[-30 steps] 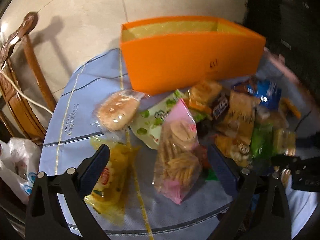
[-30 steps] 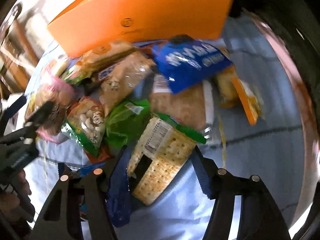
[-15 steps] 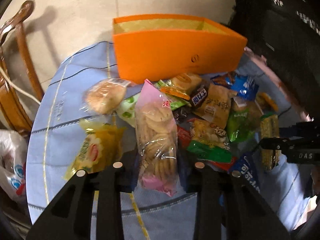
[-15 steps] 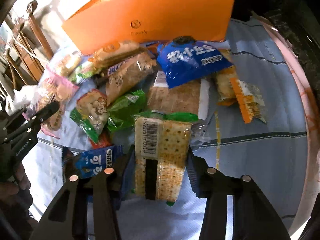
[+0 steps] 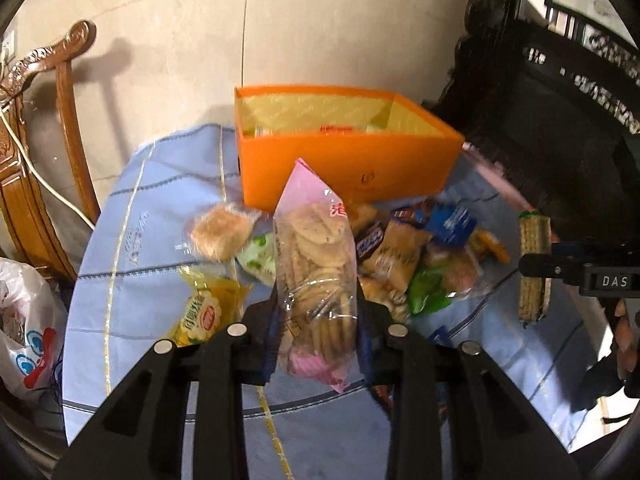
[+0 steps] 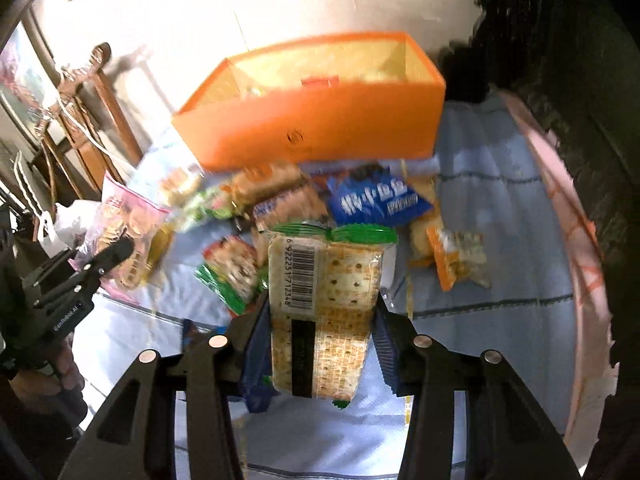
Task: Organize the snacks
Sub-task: 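Lift both packets over the orange box and open both tools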
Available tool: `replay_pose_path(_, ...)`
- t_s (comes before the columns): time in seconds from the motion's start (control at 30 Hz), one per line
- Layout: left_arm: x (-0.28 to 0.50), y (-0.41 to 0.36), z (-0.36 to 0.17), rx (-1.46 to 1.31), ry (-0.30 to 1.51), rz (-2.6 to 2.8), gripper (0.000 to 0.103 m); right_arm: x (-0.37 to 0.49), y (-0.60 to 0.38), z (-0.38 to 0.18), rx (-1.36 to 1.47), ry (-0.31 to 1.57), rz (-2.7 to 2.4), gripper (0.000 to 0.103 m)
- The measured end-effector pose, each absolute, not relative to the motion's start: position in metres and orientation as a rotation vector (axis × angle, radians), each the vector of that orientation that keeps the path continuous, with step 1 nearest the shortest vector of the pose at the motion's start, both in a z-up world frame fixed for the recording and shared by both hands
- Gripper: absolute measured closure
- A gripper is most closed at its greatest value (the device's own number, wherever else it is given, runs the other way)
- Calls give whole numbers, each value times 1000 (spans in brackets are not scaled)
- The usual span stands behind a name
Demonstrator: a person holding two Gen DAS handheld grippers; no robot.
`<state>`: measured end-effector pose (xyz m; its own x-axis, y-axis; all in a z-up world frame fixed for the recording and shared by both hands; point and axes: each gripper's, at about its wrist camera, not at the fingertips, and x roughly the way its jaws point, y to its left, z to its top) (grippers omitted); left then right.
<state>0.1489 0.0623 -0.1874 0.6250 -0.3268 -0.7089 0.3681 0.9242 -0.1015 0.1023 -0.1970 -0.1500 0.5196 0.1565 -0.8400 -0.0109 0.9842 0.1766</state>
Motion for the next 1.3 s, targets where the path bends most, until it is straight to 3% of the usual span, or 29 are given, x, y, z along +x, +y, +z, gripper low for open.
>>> replay_pose_path(0.6,160,44,-69,31,587,-422,74,120,-190,-7,32,688,82,56)
replay_pose_path(1.3,244,-21,-35,82,545,-430,74,199,-215,18,51,634,58,56)
